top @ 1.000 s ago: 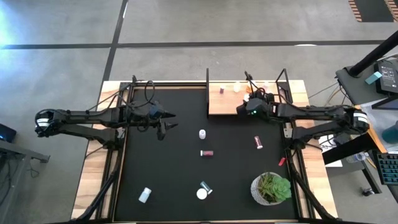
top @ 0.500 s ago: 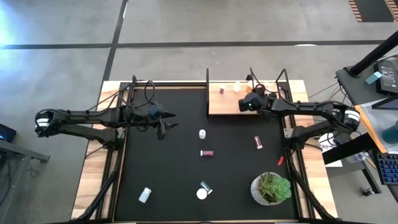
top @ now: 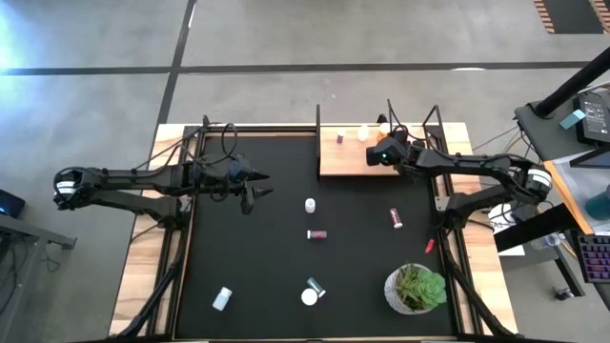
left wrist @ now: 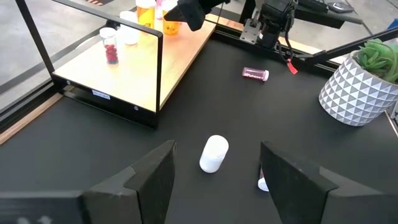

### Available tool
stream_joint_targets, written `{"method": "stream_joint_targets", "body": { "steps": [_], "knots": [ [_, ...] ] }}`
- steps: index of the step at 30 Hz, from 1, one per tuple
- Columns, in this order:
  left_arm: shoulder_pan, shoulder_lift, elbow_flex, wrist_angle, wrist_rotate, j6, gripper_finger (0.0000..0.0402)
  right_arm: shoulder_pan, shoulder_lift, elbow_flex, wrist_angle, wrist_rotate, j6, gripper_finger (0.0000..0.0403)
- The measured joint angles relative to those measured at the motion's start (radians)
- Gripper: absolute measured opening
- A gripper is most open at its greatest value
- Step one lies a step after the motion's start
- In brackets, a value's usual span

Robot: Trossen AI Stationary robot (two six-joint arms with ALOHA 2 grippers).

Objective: Pick and place medicine bottles onto shelf by color
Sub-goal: Put the top orange pill bottle on the shelf aligned with the other orange pill bottle

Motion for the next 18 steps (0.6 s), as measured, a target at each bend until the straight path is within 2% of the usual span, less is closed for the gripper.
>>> {"method": "stream_joint_targets", "body": {
  "steps": [18],
  "knots": [
    [0.000,0.000,0.000,0.000,0.000,-0.001,0.0215,-0.003,0.000,0.000,0.000,-0.008,0.001,0.0196]
  ]
}}
